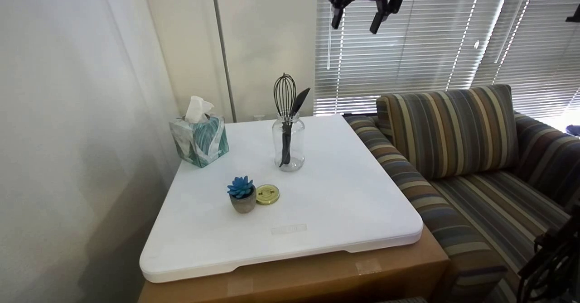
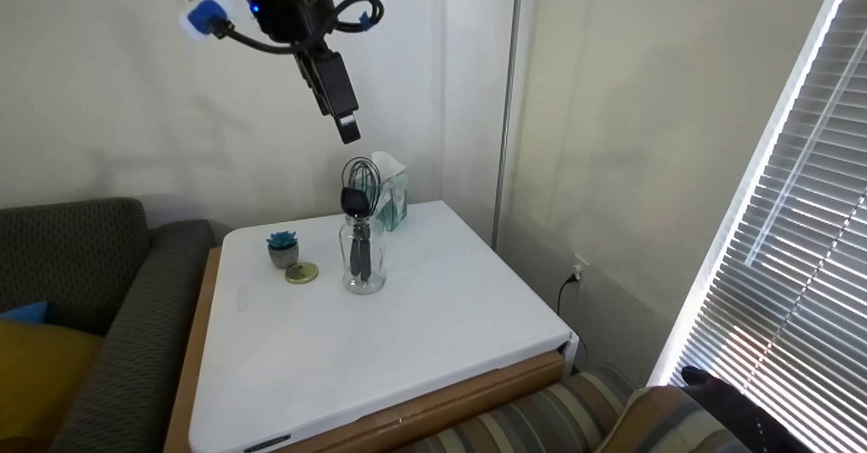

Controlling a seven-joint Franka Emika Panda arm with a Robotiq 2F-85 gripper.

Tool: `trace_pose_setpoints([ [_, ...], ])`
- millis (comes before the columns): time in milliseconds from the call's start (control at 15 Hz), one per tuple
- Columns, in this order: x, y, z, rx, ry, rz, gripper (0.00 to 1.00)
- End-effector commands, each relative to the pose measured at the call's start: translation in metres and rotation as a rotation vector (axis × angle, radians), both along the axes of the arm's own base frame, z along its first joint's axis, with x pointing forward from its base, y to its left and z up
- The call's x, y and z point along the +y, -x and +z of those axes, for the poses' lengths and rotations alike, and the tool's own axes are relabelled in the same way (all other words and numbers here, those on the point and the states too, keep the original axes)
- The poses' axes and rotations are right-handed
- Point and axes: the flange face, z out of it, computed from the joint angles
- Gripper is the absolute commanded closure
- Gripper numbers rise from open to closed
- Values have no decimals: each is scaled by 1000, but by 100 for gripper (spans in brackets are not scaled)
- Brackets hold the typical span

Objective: Take the black ladle out of the glass jar

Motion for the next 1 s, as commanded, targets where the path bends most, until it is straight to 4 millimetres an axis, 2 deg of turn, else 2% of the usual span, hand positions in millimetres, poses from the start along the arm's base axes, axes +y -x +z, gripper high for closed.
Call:
trace_pose_setpoints([
  [0,5,-40,-35,-44,-61,-142,0],
  [133,7,-55,-49,-68,-97,-185,0],
  [200,8,-36,-41,-46,-68,-145,0],
  [400,9,-50,-53,-55,-87,-168,0],
  [600,14,-50,-58,-55,-71,-196,0],
  [933,25,-47,-96,60,-102,-394,0],
])
